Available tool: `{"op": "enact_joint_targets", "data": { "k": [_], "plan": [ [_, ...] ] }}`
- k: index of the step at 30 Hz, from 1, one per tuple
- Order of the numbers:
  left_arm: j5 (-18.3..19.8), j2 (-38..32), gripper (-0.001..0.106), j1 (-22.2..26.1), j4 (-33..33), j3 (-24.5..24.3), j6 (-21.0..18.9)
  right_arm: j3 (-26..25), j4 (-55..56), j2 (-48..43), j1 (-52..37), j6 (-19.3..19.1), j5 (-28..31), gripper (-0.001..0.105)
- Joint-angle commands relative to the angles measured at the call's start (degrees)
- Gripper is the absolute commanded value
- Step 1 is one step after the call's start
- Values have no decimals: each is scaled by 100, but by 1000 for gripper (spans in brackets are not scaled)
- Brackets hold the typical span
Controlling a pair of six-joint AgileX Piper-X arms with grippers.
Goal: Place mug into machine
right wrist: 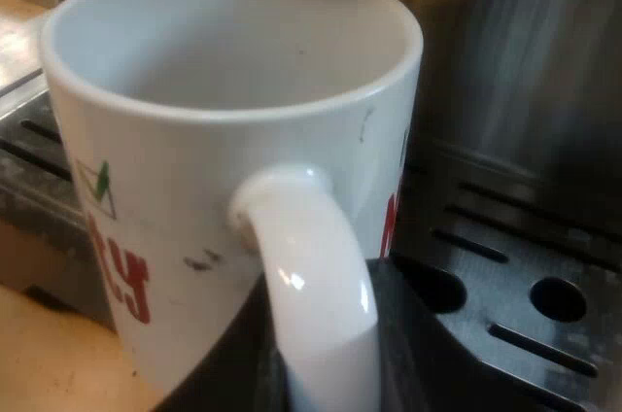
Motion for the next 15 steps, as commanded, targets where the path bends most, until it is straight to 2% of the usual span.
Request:
{"op": "enact_joint_targets", "data": {
  "k": [1, 15],
  "plan": [
    [111, -24, 91, -4, -111, -23, -56, -229, -533, 196, 2, 12, 159, 0],
    [153, -24, 91, -4, -111, -23, -160, -852, -803, 1260, 2, 12, 319, 0]
  ]
}}
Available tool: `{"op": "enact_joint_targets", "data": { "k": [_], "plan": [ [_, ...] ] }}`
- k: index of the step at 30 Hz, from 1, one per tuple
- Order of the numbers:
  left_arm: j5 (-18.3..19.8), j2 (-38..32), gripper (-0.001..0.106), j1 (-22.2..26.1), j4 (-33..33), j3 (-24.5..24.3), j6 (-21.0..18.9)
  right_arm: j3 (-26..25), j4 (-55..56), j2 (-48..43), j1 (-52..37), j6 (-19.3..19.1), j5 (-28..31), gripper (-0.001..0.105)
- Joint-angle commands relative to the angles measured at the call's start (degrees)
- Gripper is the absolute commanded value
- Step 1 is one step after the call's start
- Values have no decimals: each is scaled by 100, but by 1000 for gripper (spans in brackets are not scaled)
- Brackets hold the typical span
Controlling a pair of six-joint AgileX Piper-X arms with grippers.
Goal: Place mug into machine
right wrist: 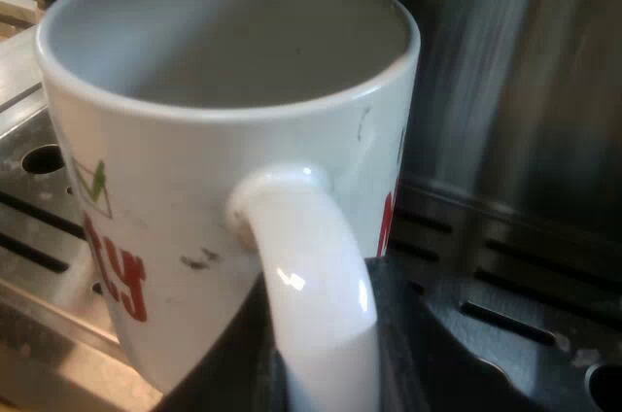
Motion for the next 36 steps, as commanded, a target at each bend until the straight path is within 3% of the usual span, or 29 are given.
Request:
{"op": "enact_joint_targets", "data": {
  "k": [1, 6, 8, 10, 14, 27, 36],
  "plan": [
    [57, -24, 91, -4, -111, -23, -82, -121, -246, 88, 2, 12, 32, 0],
    [57, -24, 91, -4, -111, -23, -82, -206, -247, 262, 2, 12, 1, 1],
    [57, -24, 91, -4, -111, -23, -82, -228, -248, 298, 2, 12, -13, 8],
    [57, -24, 91, -4, -111, -23, -82, -240, -242, 303, 2, 26, -13, 28],
    [57, -24, 91, -4, -111, -23, -82, -240, -241, 303, 2, 26, -1, 49],
    [57, -24, 91, -4, -111, -23, -88, 219, -195, 122, 2, 410, -178, 50],
    [57, -24, 91, -4, -153, -23, -88, 230, -651, 443, 2, 402, -327, 50]
  ]
}}
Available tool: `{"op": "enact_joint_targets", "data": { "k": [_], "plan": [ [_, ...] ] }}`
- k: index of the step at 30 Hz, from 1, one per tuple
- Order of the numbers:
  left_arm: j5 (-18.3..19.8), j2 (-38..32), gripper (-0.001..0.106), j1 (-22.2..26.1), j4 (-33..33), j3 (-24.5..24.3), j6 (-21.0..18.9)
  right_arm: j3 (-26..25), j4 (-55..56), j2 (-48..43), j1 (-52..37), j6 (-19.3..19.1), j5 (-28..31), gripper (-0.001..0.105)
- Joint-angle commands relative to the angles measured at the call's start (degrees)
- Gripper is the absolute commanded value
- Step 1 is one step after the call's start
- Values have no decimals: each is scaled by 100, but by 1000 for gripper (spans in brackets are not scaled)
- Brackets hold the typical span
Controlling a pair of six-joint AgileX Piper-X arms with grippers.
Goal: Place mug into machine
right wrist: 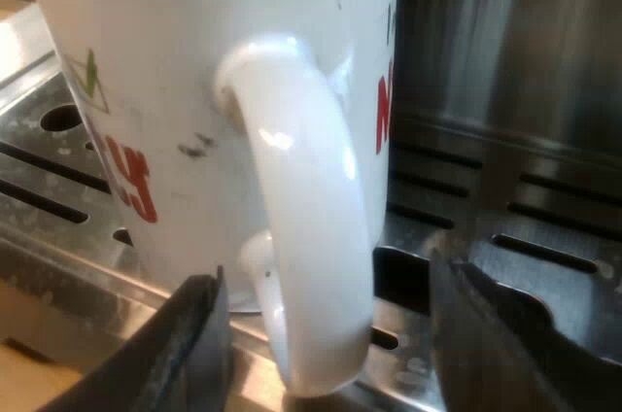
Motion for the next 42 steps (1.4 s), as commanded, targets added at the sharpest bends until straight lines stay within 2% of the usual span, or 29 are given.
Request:
{"op": "enact_joint_targets", "data": {
  "k": [1, 7, 15, 23, 30, 33, 35, 42],
  "plan": [
    [44, -24, 91, -4, -148, -23, -88, -11, -351, 211, 2, -15, -92, 50],
    [44, -24, 91, -4, -148, -23, -88, -204, -683, 528, 2, 13, -107, 50],
    [44, -24, 91, -4, -148, -23, -88, -1054, -265, 977, 2, 94, -122, 50],
    [44, -24, 91, -4, -148, -23, -104, -1594, -31, 1256, 2, 112, -272, 50],
    [44, -24, 91, -4, -148, -23, -104, -1605, -18, 1223, 2, 112, -242, 50],
    [44, -24, 91, -4, -148, -23, -104, -1552, 365, 1043, 15, 166, -74, 50],
    [44, -24, 91, -4, -148, -52, -86, -1438, 750, 826, 15, 359, -27, 50],
    [44, -360, 91, -4, -78, -140, -86, -732, 996, -26, 135, 352, -15, 50]
  ]
}}
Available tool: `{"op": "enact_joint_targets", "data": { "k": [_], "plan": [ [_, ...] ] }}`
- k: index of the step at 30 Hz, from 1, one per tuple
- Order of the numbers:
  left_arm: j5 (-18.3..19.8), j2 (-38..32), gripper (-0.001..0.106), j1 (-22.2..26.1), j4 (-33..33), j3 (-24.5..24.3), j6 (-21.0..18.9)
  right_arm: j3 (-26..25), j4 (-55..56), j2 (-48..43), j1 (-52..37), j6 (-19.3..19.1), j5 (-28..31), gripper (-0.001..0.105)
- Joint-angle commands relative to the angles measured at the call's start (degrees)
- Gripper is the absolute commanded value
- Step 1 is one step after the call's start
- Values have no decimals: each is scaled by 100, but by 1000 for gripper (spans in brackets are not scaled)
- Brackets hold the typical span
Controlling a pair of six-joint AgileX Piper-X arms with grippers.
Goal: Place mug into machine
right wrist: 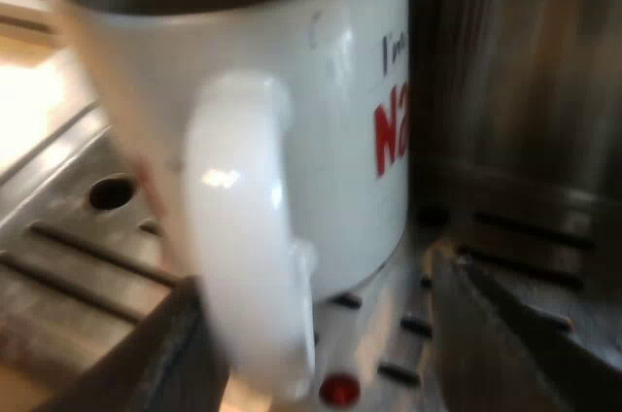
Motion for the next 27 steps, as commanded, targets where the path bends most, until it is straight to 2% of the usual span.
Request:
{"op": "enact_joint_targets", "data": {
  "k": [1, 5, 10, 12, 14, 17, 21, 25, 27],
  "plan": [
    [29, -213, 91, -4, -52, -124, -72, 247, 100, -316, 67, 2, 50, 50],
    [-10, -579, 91, -4, 446, -276, -13, 634, 164, -823, 209, 2, 211, 50],
    [-10, -983, 91, -4, 1123, -631, 85, 708, 975, -1445, 497, 2, 371, 50],
    [-10, -1121, 91, -4, 1406, -773, 85, 708, 1198, -1649, 641, 2, 609, 48],
    [-10, -1287, 91, -4, 1701, -976, 85, 708, 1459, -1970, 866, 2, 845, 40],
    [-10, -1470, 91, -4, 1899, -1203, 85, 708, 1741, -2367, 1125, 2, 883, 30],
    [-10, -1661, 91, -4, 2325, -1527, 85, 708, 1873, -2739, 1389, -53, 1109, 21],
    [-10, -1834, 91, -4, 2796, -1890, 182, 681, 1883, -3092, 1605, -66, 1108, 0],
    [-10, -1932, 91, -4, 2925, -2036, 376, 609, 1883, -3149, 1714, -111, 1215, 0]
  ]
}}
